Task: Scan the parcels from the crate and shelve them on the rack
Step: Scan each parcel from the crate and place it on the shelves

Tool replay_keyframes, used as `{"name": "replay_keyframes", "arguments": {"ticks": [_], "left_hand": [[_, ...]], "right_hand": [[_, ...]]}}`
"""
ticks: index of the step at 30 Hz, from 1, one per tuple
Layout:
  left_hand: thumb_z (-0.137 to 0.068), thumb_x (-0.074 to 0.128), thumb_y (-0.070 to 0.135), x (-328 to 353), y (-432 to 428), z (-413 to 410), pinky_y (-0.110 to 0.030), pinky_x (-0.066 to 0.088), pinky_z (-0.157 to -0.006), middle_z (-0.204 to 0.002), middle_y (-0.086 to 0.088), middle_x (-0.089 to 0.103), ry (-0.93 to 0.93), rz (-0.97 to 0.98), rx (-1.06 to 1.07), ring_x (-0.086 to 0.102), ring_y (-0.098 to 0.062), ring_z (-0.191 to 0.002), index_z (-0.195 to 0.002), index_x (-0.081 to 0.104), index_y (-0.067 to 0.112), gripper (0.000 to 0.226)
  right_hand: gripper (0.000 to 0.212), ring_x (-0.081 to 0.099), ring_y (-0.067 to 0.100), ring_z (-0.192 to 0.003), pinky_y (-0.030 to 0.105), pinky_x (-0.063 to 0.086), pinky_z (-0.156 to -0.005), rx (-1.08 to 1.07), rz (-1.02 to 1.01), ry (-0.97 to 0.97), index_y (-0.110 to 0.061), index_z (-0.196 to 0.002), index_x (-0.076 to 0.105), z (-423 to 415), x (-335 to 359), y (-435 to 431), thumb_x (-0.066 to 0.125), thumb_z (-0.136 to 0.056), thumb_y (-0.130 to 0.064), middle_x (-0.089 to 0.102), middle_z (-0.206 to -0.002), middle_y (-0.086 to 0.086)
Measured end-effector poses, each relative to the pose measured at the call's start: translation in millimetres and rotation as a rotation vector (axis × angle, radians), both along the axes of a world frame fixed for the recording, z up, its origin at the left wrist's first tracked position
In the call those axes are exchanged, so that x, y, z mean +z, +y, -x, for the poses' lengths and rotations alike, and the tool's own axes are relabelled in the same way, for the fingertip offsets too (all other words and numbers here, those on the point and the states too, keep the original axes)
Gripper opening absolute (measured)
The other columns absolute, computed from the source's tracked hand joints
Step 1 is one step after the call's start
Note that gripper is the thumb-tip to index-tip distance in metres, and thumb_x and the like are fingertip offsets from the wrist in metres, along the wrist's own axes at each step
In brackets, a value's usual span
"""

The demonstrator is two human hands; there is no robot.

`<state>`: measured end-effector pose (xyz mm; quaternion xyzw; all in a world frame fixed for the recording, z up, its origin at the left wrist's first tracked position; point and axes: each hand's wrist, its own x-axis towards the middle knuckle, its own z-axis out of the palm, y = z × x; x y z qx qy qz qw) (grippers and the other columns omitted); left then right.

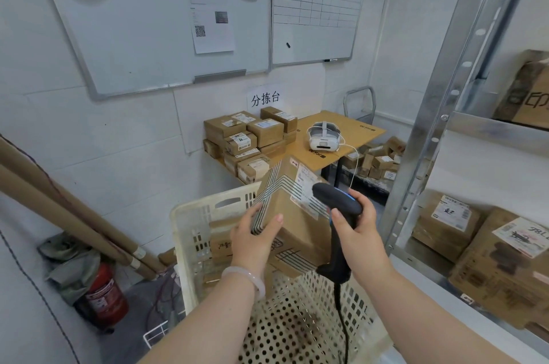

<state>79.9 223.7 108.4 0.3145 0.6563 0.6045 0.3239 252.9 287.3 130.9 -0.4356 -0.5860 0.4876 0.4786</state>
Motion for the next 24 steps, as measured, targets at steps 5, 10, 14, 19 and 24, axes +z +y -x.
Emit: {"name": "replay_keyframes", "arguments": {"ticks": [5, 10, 14, 19, 24], "left_hand": [[-0.059, 0.071, 0.067, -3, -1, 1, -0.056, 0.038, -0.111, -0.147, -0.001, 0.045, -0.113, -0.017, -0.135, 0.046, -0.026, -0.133, -0.131, 0.049, 0.061, 0.075], [-0.067, 0.07, 0.026, -6, 1, 12, -0.051, 0.044, -0.107, -0.137, 0.004, 0.052, -0.188, 0.096, -0.314, 0.054, -0.025, -0.121, -0.14, 0.036, 0.057, 0.086], [-0.068, 0.069, 0.017, -2, 2, 14, -0.044, 0.05, -0.099, -0.128, 0.007, 0.054, -0.098, 0.149, -0.346, 0.057, -0.022, -0.114, -0.143, 0.028, 0.054, 0.093], [-0.081, 0.067, 0.011, -4, 5, 13, -0.041, 0.054, -0.095, -0.118, 0.007, 0.062, 0.031, 0.186, -0.325, 0.062, -0.017, -0.106, -0.15, 0.03, 0.038, 0.083], [-0.077, 0.072, 0.007, -8, 5, 10, -0.035, 0.057, -0.088, -0.126, 0.014, 0.059, 0.121, 0.138, -0.347, 0.065, -0.012, -0.104, -0.152, 0.013, 0.048, 0.104]], "right_hand": [[0.043, 0.06, 0.014, -0.11, 0.046, 0.049, -0.1, -0.034, 0.013, -0.04, -0.053, -0.127, 0.038, -6, -4, 1, 0.061, -0.096, -0.034, 0.056, -0.125, -0.013], [0.046, 0.06, 0.008, -0.106, 0.035, 0.052, -0.088, -0.016, -0.067, -0.113, -0.054, -0.129, 0.038, -11, -4, -4, 0.061, -0.096, -0.032, 0.055, -0.121, -0.021], [0.053, 0.058, -0.009, -0.095, 0.016, 0.046, -0.072, 0.032, -0.098, -0.173, -0.073, -0.113, 0.032, -14, -2, -14, 0.062, -0.095, -0.032, 0.053, -0.111, -0.034], [0.053, 0.055, -0.014, -0.095, 0.004, 0.043, -0.066, 0.06, -0.125, -0.234, -0.065, -0.123, 0.033, -15, -3, -21, 0.061, -0.096, -0.03, 0.053, -0.107, -0.038], [0.055, 0.054, -0.016, -0.096, 0.002, 0.041, -0.067, 0.076, -0.142, -0.274, -0.065, -0.122, 0.032, -19, -3, -24, 0.062, -0.096, -0.027, 0.052, -0.106, -0.042]]}}
